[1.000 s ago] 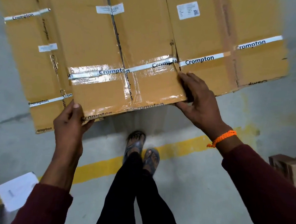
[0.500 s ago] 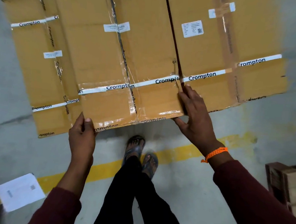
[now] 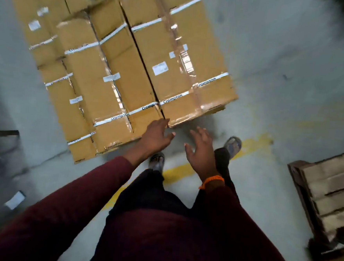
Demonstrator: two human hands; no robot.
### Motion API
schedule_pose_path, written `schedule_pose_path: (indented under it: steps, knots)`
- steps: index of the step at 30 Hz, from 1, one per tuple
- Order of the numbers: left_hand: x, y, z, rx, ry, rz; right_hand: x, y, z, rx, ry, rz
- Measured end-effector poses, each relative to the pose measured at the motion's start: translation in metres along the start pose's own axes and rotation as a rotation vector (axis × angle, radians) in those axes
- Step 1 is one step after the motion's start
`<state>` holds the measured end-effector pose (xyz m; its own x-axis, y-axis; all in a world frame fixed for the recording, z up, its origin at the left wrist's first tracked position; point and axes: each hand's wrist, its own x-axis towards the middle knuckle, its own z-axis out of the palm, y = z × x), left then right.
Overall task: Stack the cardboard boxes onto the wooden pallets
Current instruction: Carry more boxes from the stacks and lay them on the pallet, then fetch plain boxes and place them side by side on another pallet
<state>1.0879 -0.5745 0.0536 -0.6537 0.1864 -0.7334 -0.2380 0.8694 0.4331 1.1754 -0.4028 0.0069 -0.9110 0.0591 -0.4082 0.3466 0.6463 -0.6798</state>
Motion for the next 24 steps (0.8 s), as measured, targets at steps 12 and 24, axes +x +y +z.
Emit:
schedule_pose_path:
  steps: [12,24]
  knots:
    - [0.07,0.411,0.029,-0.009,0.012,0.256,0.12,0.123,-0.419,-0.014,0.391,0.054]
    - [0.264,0.67,-0.065,-0.129,0.032,0.287,0.314,0.15,-0.624,0.181,0.45,0.105]
